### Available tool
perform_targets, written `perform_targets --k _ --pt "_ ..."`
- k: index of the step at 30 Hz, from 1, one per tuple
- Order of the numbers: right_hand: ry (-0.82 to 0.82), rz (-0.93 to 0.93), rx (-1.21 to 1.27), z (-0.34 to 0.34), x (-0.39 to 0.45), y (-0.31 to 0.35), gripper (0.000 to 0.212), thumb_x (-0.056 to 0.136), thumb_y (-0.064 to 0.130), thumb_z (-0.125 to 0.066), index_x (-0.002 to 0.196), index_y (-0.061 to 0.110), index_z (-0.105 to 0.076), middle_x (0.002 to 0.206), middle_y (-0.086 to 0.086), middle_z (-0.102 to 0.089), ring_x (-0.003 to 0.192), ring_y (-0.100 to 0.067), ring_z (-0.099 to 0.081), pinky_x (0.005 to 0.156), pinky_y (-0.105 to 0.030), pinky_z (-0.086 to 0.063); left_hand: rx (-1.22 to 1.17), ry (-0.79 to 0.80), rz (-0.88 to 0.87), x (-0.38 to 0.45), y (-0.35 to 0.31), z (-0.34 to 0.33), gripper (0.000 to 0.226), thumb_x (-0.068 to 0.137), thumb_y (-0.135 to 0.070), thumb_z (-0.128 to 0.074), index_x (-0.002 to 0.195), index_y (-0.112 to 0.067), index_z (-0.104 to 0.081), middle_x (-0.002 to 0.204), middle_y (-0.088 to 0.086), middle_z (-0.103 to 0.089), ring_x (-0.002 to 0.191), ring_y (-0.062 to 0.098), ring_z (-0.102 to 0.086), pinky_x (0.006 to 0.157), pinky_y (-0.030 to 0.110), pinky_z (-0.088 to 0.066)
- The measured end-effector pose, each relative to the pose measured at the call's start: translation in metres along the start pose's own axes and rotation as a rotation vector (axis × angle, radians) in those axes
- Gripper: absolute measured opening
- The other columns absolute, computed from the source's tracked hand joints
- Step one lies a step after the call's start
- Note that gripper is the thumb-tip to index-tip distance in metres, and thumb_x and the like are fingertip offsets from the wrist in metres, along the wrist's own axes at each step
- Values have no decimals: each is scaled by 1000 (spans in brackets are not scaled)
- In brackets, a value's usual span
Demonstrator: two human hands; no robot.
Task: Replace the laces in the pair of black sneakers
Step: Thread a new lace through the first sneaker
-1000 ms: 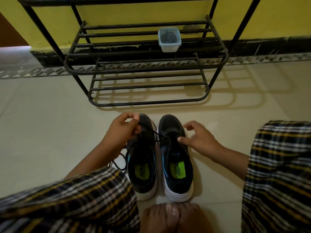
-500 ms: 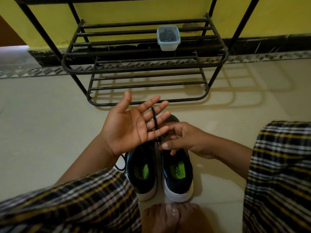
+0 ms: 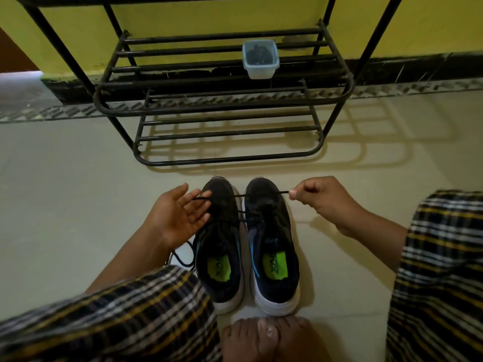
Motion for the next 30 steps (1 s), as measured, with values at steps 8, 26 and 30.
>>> perform_targets --k 8,26,30 --pt "-69 -113 -52 4 4 -12 11 86 17 -67 79 8 -69 79 -9 -65 72 -19 -55 68 -28 -45 -87 -78 5 0 5 -4 27 97 -24 -45 120 -9 -46 125 14 -58 113 28 -57 99 41 -43" --pt "-78 170 -277 -5 -2 1 12 85 18 -67 74 14 -65 63 -2 -65 58 -6 -57 61 -22 -45 783 -313 -527 12 16 0 38 91 -36 -57 122 -15 -50 105 0 -57 84 13 -59 81 40 -53" --pt "29 279 -213 -20 -7 14 13 88 7 -60 81 17 -66 66 9 -63 60 8 -57 60 -4 -39 1103 12 -858 -1 25 -34 37 90 -26 -61 125 -24 -53 116 -8 -56 98 2 -57 85 20 -49"
Point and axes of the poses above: each hand's wrist, its own x-axis towards the middle knuckle, its own z-axis out of the back of the hand, y = z × x, the point moved 2 cm from there along x, towards the middle knuckle
